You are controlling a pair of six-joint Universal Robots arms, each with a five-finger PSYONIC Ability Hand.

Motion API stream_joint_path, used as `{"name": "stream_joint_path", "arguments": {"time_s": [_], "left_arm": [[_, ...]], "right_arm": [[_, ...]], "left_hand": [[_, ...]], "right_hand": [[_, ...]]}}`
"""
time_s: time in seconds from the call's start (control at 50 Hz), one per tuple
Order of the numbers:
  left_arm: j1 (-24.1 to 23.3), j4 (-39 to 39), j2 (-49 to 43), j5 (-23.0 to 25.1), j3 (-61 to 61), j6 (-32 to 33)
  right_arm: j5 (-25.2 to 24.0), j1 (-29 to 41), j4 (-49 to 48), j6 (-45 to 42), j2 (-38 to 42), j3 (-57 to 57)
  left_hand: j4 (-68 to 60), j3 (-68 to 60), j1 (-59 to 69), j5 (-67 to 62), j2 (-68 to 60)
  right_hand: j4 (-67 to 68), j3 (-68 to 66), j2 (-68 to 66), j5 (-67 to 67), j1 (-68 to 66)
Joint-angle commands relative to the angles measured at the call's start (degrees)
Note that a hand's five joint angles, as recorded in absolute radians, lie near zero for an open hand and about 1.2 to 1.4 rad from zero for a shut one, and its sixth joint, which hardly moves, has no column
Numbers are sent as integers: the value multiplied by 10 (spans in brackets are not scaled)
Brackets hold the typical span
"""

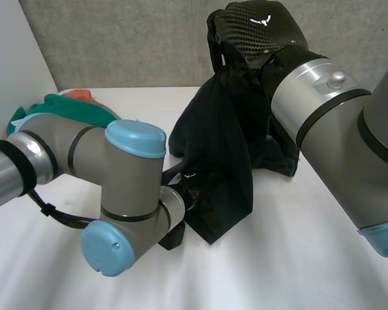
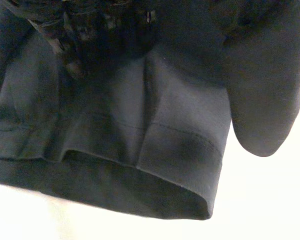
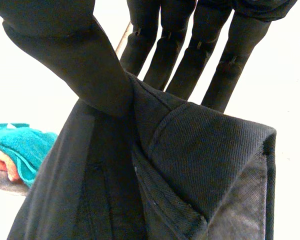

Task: Fold the laundry.

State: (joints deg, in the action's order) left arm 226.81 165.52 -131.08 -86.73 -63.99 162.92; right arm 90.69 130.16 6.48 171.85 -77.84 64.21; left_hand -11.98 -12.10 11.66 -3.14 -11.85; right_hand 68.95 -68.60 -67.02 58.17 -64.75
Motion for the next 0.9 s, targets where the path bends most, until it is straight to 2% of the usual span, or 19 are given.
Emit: {"name": "stream_joint_path", "arguments": {"time_s": [0.02,0.14,0.18,0.2,0.26,0.36,0.48,0.56,0.58,0.66,0.72,0.8,0.9], "left_arm": [[-20,-3,-16,-67,23,16],[-25,10,-23,-111,20,32],[-24,13,-22,-115,19,32],[-23,14,-20,-118,17,32],[-16,14,-13,-122,14,31],[6,12,20,-128,-3,28],[55,42,109,-115,-52,31],[121,60,175,-66,-90,41],[144,63,200,-34,-100,48],[189,61,238,49,-110,85],[204,58,240,76,-102,109],[215,56,209,55,-67,142],[214,68,95,-9,32,205]], "right_arm": [[0,-1,-1,18,-15,4],[1,-5,-1,35,-22,7],[1,-6,-2,37,-24,7],[1,-6,-1,39,-25,9],[1,-7,-1,44,-28,11],[-1,-18,-2,49,-35,18],[-5,-51,-6,50,-29,28],[-23,-86,-11,31,11,22],[-35,-98,-10,9,34,13],[-53,-119,-5,-65,105,-20],[-55,-120,-7,-104,150,-44],[-37,-119,-20,-152,246,-120],[-3,-113,-44,-209,375,-217]], "left_hand": [[-238,-237,241,-226,-239],[-369,-368,372,-357,-370],[-456,-455,459,-445,-457],[-553,-552,556,-542,-555],[-680,-679,683,-668,-681],[-680,-679,683,-669,-681],[-680,-679,683,-669,-681],[-680,-679,683,-669,-681],[-680,-679,683,-669,-681],[-680,-679,683,-669,-681],[-680,-679,683,-669,-681],[-680,-679,683,-669,-681],[-680,-679,683,-669,-681]], "right_hand": [[111,-114,-130,118,-153],[111,-114,-130,118,-153],[111,-114,-130,118,-153],[111,-114,-130,118,-153],[111,-114,-130,118,-153],[111,-114,-130,118,-153],[111,-114,-130,118,-153],[111,-114,-130,118,-153],[111,-114,-130,118,-153],[111,-114,-130,118,-153],[111,-114,-130,118,-153],[111,-114,-130,118,-153],[111,-114,-130,118,-153]]}}
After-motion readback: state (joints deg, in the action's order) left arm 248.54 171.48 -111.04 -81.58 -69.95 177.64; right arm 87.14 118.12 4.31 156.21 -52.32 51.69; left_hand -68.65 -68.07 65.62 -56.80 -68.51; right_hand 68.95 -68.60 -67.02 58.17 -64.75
